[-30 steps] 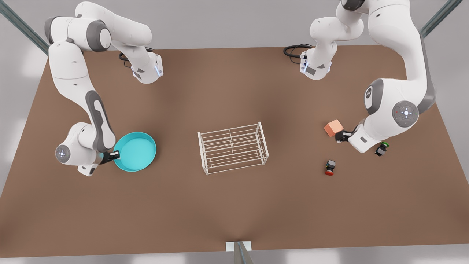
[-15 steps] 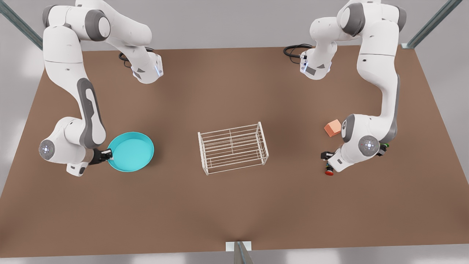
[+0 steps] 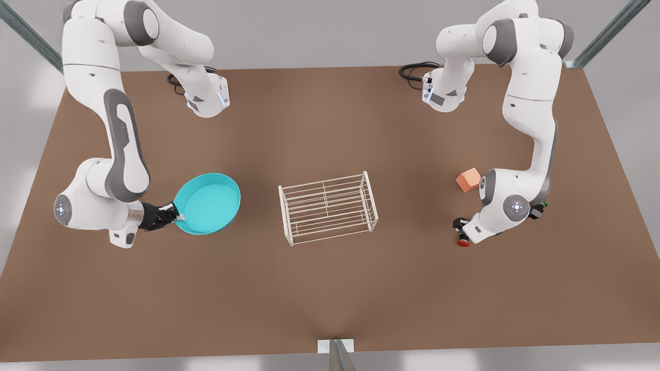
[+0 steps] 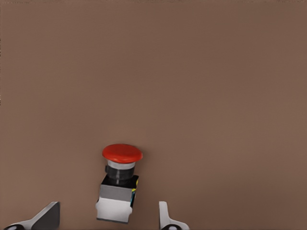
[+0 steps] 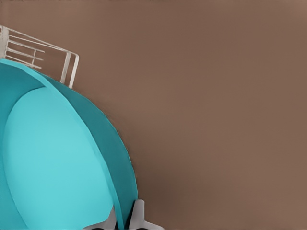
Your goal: Place the plate on the shelf with right arm and place the red button switch in the plate with left arm
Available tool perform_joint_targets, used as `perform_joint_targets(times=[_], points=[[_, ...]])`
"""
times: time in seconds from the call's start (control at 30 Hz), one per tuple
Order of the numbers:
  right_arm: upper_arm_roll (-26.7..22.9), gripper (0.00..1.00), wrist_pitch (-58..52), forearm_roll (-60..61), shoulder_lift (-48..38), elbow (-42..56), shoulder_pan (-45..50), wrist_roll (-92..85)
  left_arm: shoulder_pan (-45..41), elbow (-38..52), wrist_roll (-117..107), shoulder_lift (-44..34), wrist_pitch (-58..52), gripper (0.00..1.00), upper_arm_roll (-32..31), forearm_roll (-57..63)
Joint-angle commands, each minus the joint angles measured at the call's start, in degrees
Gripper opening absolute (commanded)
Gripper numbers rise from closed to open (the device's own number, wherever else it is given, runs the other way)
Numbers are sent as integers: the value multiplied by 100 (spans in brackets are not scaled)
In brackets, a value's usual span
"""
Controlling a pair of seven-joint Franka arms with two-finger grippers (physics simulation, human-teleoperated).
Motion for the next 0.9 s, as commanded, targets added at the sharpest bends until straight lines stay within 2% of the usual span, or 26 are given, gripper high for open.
perform_joint_targets(times=[0.0, 0.27, 0.7, 0.87], points=[[106, 16, -223, 186, -4, 93, 83, 30, 10, -35, 207, 5, 342, 100, 8, 9], [97, 16, -127, 670, 67, 480, 1242, 1119, 54, -167, 207, 295, 913, 100, 8, 9], [62, 16, 805, 1162, 1007, 1438, 2728, 2710, 80, -431, 198, 312, 1230, 100, 17, 9], [-553, 16, 1095, 1347, 1262, 1526, 3642, 3036, 71, -597, 128, 242, 1230, 100, 17, 9]])
